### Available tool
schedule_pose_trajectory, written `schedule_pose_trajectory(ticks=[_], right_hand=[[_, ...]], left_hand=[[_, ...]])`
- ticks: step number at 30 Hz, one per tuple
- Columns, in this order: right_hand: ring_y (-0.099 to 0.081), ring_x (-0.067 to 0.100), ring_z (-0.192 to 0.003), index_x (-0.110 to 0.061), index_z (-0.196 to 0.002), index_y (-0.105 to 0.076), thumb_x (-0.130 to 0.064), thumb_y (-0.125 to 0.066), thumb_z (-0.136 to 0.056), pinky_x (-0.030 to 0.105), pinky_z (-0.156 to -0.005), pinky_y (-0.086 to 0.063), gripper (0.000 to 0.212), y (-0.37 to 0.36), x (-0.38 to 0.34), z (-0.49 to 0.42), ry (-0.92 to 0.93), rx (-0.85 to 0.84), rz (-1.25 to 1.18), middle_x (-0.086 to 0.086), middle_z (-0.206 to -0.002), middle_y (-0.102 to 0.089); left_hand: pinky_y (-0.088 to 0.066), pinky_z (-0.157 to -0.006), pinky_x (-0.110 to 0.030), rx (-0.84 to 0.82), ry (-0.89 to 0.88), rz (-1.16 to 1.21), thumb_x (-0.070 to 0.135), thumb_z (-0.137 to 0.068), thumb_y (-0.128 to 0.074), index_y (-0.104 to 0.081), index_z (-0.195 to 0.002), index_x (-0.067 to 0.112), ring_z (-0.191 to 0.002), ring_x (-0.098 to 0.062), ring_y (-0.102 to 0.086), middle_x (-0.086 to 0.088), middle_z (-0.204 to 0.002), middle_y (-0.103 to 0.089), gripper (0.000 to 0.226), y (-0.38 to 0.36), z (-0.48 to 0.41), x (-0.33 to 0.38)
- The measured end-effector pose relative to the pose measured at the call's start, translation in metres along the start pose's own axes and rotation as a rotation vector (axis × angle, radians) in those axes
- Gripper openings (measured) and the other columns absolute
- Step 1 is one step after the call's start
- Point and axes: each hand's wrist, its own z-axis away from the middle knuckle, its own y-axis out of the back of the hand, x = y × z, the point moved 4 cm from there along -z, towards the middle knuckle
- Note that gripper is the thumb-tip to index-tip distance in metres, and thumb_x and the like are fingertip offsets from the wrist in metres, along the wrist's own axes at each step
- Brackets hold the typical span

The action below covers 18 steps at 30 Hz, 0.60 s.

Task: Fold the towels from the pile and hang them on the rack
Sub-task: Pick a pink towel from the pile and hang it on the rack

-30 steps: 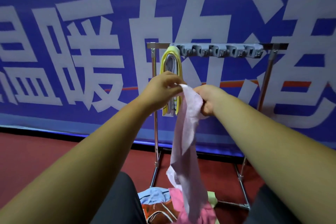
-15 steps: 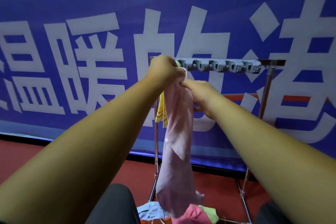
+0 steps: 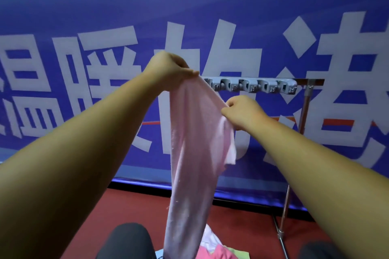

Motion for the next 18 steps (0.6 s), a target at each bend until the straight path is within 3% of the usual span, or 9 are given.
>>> schedule_pose_trajectory(ticks=[3, 7, 10, 12, 16, 18], right_hand=[[-0.071, 0.034, -0.079, -0.011, -0.086, -0.073, -0.021, -0.058, -0.093, 0.042, -0.067, -0.061, 0.019, 0.007, 0.012, -0.008, -0.008, -0.026, 0.095, 0.015, -0.087, -0.074], [-0.068, 0.032, -0.086, -0.013, -0.091, -0.076, -0.021, -0.061, -0.098, 0.032, -0.064, -0.047, 0.018, 0.021, 0.030, -0.015, -0.038, 0.000, 0.143, 0.013, -0.093, -0.074], [-0.069, 0.031, -0.079, -0.014, -0.091, -0.080, -0.030, -0.069, -0.099, 0.037, -0.068, -0.056, 0.020, 0.036, 0.038, -0.014, -0.093, 0.098, -0.009, 0.013, -0.086, -0.075], [-0.073, 0.032, -0.079, -0.014, -0.090, -0.080, -0.036, -0.076, -0.092, 0.047, -0.076, -0.065, 0.023, 0.049, 0.040, -0.013, -0.143, 0.188, -0.179, 0.012, -0.083, -0.076], [-0.074, 0.028, -0.090, -0.026, -0.105, -0.080, -0.053, -0.074, -0.091, 0.048, -0.088, -0.064, 0.031, 0.073, 0.038, -0.007, -0.197, 0.353, -0.454, -0.001, -0.094, -0.076], [-0.076, 0.030, -0.095, -0.030, -0.097, -0.079, -0.054, -0.069, -0.094, 0.054, -0.090, -0.064, 0.026, 0.078, 0.038, -0.012, -0.157, 0.388, -0.575, 0.000, -0.097, -0.079]], left_hand=[[-0.068, -0.078, -0.044, 0.036, 0.026, 0.051, 0.050, -0.088, -0.083, -0.080, -0.098, 0.019, -0.088, -0.026, -0.076, -0.005, -0.094, -0.077, 0.033, 0.015, 0.000, -0.007], [-0.067, -0.076, -0.041, 0.086, 0.059, 0.091, 0.047, -0.092, -0.081, -0.079, -0.101, 0.015, -0.091, -0.027, -0.076, -0.009, -0.098, -0.077, 0.033, 0.034, -0.002, -0.021], [-0.064, -0.069, -0.035, 0.107, 0.073, 0.057, 0.048, -0.094, -0.078, -0.078, -0.100, 0.016, -0.084, -0.022, -0.073, -0.005, -0.094, -0.075, 0.032, 0.041, -0.004, -0.033], [-0.060, -0.067, -0.030, 0.120, 0.078, 0.019, 0.047, -0.097, -0.074, -0.077, -0.103, 0.018, -0.084, -0.018, -0.070, -0.002, -0.094, -0.074, 0.030, 0.045, -0.007, -0.043], [-0.058, -0.081, -0.036, 0.102, 0.035, -0.154, 0.031, -0.107, -0.061, -0.074, -0.113, 0.021, -0.089, -0.021, -0.067, -0.003, -0.102, -0.072, 0.017, 0.052, -0.009, -0.058], [-0.053, -0.081, -0.037, 0.039, -0.019, -0.266, 0.023, -0.109, -0.055, -0.072, -0.118, 0.022, -0.090, -0.021, -0.064, -0.003, -0.107, -0.070, 0.019, 0.052, -0.008, -0.061]])
